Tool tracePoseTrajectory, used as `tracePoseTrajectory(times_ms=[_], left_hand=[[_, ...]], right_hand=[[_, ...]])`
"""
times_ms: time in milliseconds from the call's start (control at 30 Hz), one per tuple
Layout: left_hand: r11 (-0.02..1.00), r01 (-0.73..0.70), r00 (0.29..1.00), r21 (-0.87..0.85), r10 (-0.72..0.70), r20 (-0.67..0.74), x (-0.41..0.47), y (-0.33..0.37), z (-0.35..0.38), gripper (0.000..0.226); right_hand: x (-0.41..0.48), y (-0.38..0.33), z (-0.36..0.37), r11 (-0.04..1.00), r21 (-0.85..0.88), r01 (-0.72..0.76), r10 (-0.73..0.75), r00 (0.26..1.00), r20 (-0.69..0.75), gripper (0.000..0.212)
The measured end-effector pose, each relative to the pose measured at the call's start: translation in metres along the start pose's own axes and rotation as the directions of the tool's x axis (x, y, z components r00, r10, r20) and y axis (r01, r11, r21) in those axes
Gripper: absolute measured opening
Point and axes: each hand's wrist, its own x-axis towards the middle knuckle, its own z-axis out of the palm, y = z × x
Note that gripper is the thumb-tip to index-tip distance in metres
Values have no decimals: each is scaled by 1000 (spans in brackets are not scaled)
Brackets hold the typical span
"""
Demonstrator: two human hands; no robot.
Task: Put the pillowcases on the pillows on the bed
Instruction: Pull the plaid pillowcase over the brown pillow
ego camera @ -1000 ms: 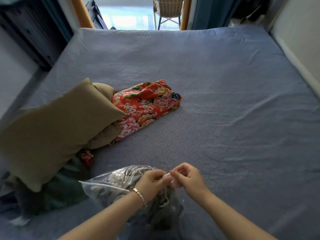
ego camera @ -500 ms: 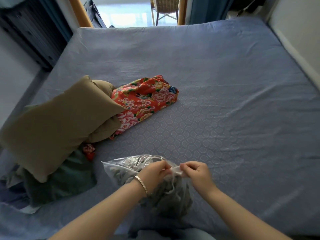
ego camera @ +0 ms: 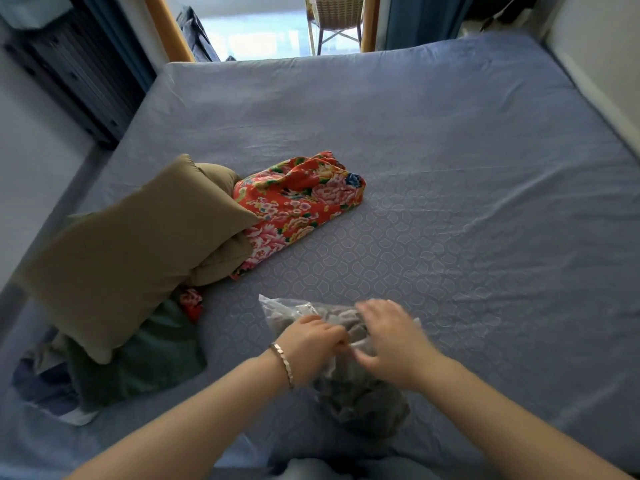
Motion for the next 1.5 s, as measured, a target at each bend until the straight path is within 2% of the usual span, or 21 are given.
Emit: tracePoseTrajectory(times_ms=[33, 67, 100, 133, 200, 300, 367, 533, 700, 833, 900, 967, 1000, 1067, 1133, 1167, 1233, 1300, 1333, 1433, 1500], left_hand=[[1000, -14, 1000, 9, 14, 20, -1, 4, 1, 14], [1000, -10, 1000, 16, 10, 17, -3, 3, 3, 16], [1000, 8, 1000, -2, -8, -7, -4, 2, 4, 19], [999, 30, 999, -44, -31, -24, -6, -1, 3, 22], [995, 34, 998, -93, -38, -41, -9, -7, 0, 25], [998, -63, 998, -23, 63, 18, -14, -16, 4, 27], [996, -84, 996, -23, 84, 28, -17, -25, 6, 30], [1000, 0, 997, 11, -1, 71, -19, -50, -3, 33], [980, 194, 971, 37, -197, 135, -52, -92, -15, 22], [915, 389, 881, 108, -404, 245, -62, -94, -25, 23], [904, 417, 879, 93, -427, 214, -65, -90, -34, 23], [951, 291, 953, 100, -298, 62, -68, -85, -36, 16], [969, 221, 972, 113, -228, 52, -70, -81, -37, 7], [981, 108, 988, 162, -124, 91, -76, -72, -37, 37], [982, 44, 985, 184, -73, 156, -79, -61, -36, 65], [982, 5, 981, 189, -41, 187, -81, -57, -35, 73], [969, -80, 975, 233, 27, 222, -81, -50, -37, 78], [954, -109, 966, 278, 36, 255, -80, -46, -40, 71], [951, -105, 961, 290, 21, 277, -79, -46, -40, 66], [949, -39, 951, 312, -61, 303, -77, -38, -41, 51], [955, 23, 945, 297, -118, 306, -77, -31, -40, 24]], right_hand=[[3, -6, 4, 997, -35, 72, -71, 997, 29, 68], [7, -8, 8, 986, -58, 154, -154, 988, 6, 54], [9, -7, 13, 965, -66, 253, -259, 962, -91, 40], [10, -6, 22, 947, -65, 315, -322, 927, -192, 34], [8, -3, 34, 923, -18, 385, -368, 864, -343, 39], [3, -7, 45, 906, 25, 423, -378, 832, -407, 42], [2, -4, 46, 900, 2, 437, -392, 811, -435, 39], [-12, 10, 33, 876, 59, 479, -410, 804, -430, 52], [-30, 43, 25, 913, 96, 397, -327, 851, -410, 51], [-28, 54, 24, 937, 66, 342, -286, 866, -411, 55], [-26, 58, 26, 951, 36, 308, -267, 872, -410, 58], [-26, 61, 27, 969, 51, 243, -208, 904, -373, 64], [-26, 61, 24, 975, 99, 197, -155, 932, -328, 70], [-22, 56, 14, 983, 164, 89, -59, 982, -180, 86], [-12, 45, 3, 985, 174, 16, -2, 997, -83, 99], [-5, 37, 0, 982, 187, 5, 5, 999, -52, 98], [8, 22, 1, 984, 171, 48, -52, 998, 18, 69], [15, 11, 5, 989, 88, 115, -122, 990, 72, 45], [17, 7, 6, 990, 68, 126, -132, 987, 87, 42], [21, -2, 3, 998, 45, 52, -59, 982, 182, 53], [24, -7, 4, 994, -90, 55, -37, 981, 191, 44]])
